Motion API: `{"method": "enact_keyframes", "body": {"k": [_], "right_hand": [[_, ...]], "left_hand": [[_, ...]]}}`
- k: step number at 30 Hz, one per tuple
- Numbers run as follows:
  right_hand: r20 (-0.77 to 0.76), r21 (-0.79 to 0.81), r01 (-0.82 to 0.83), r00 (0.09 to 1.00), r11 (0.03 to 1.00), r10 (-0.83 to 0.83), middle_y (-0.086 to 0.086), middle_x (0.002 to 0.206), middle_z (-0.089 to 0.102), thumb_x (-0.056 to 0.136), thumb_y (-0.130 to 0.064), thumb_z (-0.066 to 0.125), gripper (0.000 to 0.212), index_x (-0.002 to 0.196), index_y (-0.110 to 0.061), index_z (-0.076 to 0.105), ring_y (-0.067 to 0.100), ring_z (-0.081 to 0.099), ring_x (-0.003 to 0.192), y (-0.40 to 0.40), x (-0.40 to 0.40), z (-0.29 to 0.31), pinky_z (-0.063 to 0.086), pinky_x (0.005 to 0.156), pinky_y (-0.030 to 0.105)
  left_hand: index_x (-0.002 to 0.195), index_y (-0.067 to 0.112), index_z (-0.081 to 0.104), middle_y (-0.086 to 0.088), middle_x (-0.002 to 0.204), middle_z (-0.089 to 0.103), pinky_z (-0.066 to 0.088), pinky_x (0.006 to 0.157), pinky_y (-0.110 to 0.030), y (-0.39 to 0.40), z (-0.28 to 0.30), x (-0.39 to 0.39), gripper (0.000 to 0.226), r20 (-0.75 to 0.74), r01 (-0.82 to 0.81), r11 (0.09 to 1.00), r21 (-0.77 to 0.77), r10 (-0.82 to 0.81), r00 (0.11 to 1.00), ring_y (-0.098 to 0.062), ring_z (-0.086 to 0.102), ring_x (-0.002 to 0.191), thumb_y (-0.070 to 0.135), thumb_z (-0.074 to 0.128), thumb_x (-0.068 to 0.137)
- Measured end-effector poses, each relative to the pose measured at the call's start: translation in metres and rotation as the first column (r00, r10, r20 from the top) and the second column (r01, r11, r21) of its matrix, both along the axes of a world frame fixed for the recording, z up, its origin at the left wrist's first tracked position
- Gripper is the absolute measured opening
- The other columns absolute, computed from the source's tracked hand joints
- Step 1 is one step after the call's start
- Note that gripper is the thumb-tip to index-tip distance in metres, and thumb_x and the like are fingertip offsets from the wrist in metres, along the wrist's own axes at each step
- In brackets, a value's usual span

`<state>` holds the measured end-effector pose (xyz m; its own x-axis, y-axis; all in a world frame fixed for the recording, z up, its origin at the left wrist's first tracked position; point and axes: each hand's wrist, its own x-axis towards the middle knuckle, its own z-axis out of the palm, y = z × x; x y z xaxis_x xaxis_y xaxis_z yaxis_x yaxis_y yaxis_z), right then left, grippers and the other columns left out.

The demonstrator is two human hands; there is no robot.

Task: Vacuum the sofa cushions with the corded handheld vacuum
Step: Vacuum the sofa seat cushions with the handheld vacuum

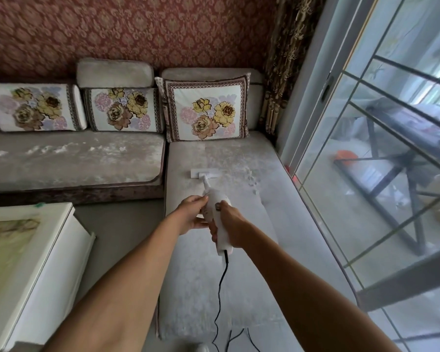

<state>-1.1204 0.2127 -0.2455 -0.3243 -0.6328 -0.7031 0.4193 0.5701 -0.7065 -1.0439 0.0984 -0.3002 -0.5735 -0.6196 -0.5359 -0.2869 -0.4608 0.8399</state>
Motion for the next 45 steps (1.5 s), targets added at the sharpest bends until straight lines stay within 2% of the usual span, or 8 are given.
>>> {"method": "enact_keyframes", "body": {"k": [17,21,24,30,34,36,41,45], "right_hand": [[0.088,0.062,-0.038,0.996,0.997,0.033,0.01,0.059,0.043,0.102,-0.041,0.029,0.047,0.091,0.0,0.049,0.019,0.04,0.046,0.128,0.063,-0.001,0.035,0.047,0.022],[0.103,0.084,-0.025,0.995,0.996,0.016,0.01,0.06,0.041,0.103,-0.045,0.03,0.049,0.091,-0.001,0.049,0.019,0.038,0.046,0.15,0.076,0.004,0.033,0.047,0.022],[0.103,0.094,-0.017,0.995,0.995,0.008,0.009,0.061,0.042,0.102,-0.045,0.033,0.047,0.097,-0.001,0.049,0.018,0.039,0.045,0.162,0.084,0.01,0.035,0.044,0.016],[0.087,0.066,0.005,0.996,0.998,-0.011,0.009,0.06,0.039,0.103,-0.042,0.03,0.048,0.081,-0.003,0.047,0.019,0.036,0.046,0.185,0.116,0.02,0.032,0.046,0.022],[0.075,0.065,0.011,0.997,0.998,-0.016,0.007,0.06,0.038,0.103,-0.042,0.026,0.048,0.078,-0.005,0.046,0.017,0.034,0.047,0.212,0.152,0.026,0.033,0.043,0.019],[0.062,0.063,-0.008,0.998,0.998,0.004,0.006,0.06,0.037,0.103,-0.043,0.027,0.049,0.076,-0.007,0.046,0.016,0.034,0.049,0.226,0.166,0.028,0.033,0.046,0.025],[0.059,0.05,0.037,0.997,0.998,-0.04,0.01,0.061,0.04,0.104,-0.04,0.029,0.047,0.084,-0.002,0.047,0.018,0.037,0.048,0.264,0.207,0.02,0.032,0.049,0.026],[0.055,0.056,0.022,0.998,0.998,-0.025,0.009,0.061,0.04,0.103,-0.043,0.028,0.049,0.082,-0.003,0.047,0.018,0.037,0.049,0.29,0.229,0.015,0.033,0.049,0.026]], "left_hand": [[0.125,0.013,0.054,-0.015,0.108,0.059,0.059,0.066,-0.04,0.142,0.0,0.071,0.03,0.0,-0.084,0.996,0.005,0.084,0.996,-0.032,0.067,0.083,0.032,0.052,0.102],[0.128,0.014,0.053,-0.014,0.109,0.06,0.06,0.078,-0.047,0.162,-0.001,0.083,0.033,0.023,-0.068,0.998,-0.002,0.068,0.997,-0.035,0.069,0.086,0.034,0.052,0.102],[0.125,0.016,0.053,-0.016,0.116,0.059,0.055,0.093,-0.055,0.173,0.003,0.09,0.031,0.033,-0.051,0.998,-0.021,0.052,0.998,-0.043,0.068,0.102,0.036,0.052,0.102],[0.125,0.015,0.054,-0.015,0.109,0.06,0.053,0.096,-0.058,0.193,0.006,0.117,0.033,0.038,-0.018,0.998,-0.06,0.02,0.999,-0.047,0.065,0.109,0.039,0.051,0.102],[0.128,0.013,0.054,-0.016,0.109,0.059,0.054,0.093,-0.058,0.216,0.007,0.147,0.038,0.047,0.021,0.998,-0.065,-0.018,0.999,-0.047,0.065,0.107,0.04,0.052,0.101],[0.127,0.014,0.054,-0.015,0.108,0.06,0.055,0.092,-0.057,0.23,0.008,0.161,0.038,0.04,0.024,0.998,-0.062,-0.022,0.999,-0.046,0.066,0.105,0.041,0.051,0.101],[0.109,0.018,0.057,-0.011,0.1,0.059,0.055,0.091,-0.057,0.275,0.009,0.203,0.025,0.001,0.006,0.999,-0.041,-0.006,1.0,-0.038,0.066,0.086,0.04,0.05,0.102],[0.118,0.015,0.054,-0.01,0.102,0.059,0.057,0.088,-0.053,0.3,0.008,0.226,0.029,0.011,0.023,0.999,-0.048,-0.022,1.0,-0.035,0.066,0.084,0.039,0.049,0.102]]}}
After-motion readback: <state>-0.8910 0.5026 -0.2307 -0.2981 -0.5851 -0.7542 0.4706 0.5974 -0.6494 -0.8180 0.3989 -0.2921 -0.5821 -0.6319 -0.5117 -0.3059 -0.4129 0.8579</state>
